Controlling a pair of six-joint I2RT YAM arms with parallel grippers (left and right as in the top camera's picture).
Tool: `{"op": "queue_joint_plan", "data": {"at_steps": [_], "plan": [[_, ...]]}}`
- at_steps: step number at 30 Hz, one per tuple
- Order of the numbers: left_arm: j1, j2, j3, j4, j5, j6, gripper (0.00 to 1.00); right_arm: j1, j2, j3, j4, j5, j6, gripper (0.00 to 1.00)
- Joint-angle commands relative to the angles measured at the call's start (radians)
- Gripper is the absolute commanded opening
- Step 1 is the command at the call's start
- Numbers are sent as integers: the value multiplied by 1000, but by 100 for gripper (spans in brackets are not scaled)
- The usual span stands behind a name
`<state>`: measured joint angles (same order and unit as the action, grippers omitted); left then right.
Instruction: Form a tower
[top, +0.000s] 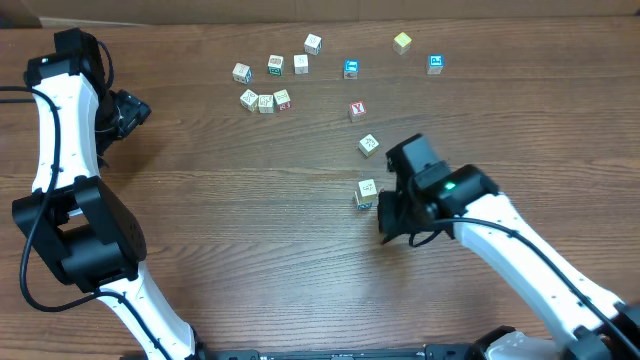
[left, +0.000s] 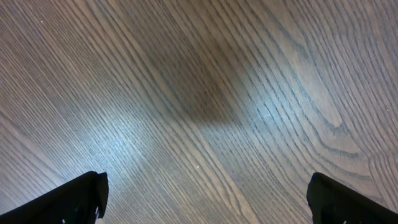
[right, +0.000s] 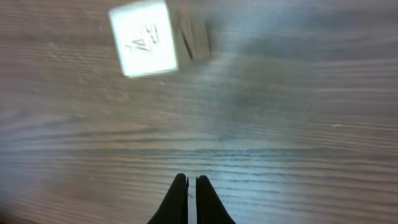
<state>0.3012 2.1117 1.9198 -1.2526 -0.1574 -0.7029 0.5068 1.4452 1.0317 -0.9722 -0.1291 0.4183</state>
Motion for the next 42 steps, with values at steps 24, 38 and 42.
{"op": "queue_joint_plan", "data": {"at_steps": [24, 38, 42], "plan": [[-6, 3, 13, 1, -2, 8, 100, 22, 128, -31, 214, -21, 1, 4], [-6, 3, 13, 1, -2, 8, 100, 22, 128, -31, 246, -21, 1, 4], [-6, 3, 13, 1, -2, 8, 100, 22, 128, -31, 253, -21, 1, 4]]}}
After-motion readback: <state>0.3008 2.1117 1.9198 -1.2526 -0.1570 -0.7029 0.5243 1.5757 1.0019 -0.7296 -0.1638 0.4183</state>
